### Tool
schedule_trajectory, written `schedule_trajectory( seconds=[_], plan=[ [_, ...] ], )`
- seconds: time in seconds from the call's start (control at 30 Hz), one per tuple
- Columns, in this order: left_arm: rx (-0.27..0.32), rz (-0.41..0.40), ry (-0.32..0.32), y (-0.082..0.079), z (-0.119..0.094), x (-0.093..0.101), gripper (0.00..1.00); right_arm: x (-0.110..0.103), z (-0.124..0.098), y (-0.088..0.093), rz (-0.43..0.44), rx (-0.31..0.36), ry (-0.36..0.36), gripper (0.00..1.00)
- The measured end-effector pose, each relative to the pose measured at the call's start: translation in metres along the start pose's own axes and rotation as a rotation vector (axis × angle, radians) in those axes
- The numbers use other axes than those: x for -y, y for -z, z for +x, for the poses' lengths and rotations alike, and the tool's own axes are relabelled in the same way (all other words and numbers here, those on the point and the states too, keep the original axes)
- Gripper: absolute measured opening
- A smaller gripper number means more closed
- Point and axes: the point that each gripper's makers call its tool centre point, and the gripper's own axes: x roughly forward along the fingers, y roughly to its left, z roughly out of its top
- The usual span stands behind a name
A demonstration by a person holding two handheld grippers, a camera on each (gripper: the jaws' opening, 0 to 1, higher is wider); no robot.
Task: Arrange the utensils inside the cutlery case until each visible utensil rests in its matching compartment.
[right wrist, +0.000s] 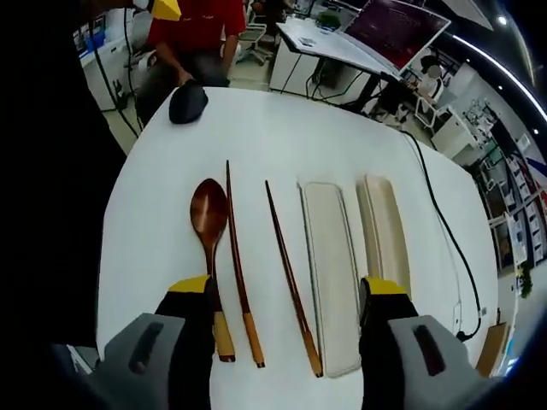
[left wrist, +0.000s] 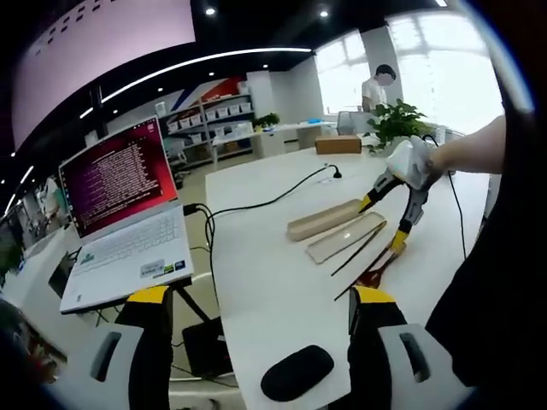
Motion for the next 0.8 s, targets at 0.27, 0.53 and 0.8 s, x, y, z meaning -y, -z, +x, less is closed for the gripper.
schedule_trajectory(
  seconds=[0.27,0.53,0.8],
  plan=[
    [0.006,-0.006,-0.001,0.001,0.002,0.000,0.87,-0.005,0.001,-0.001,0.017,0.006,-0.021,0.74],
    [-0.005,-0.016,-0.007,0.009,0.001,-0.001,0.87,-0.003,0.003,-0.004,0.019,0.015,-0.031,0.75],
    [0.004,-0.032,-0.017,0.011,0.005,-0.003,0.85,-0.004,0.005,-0.003,0.010,-0.008,-0.057,0.65]
  ],
)
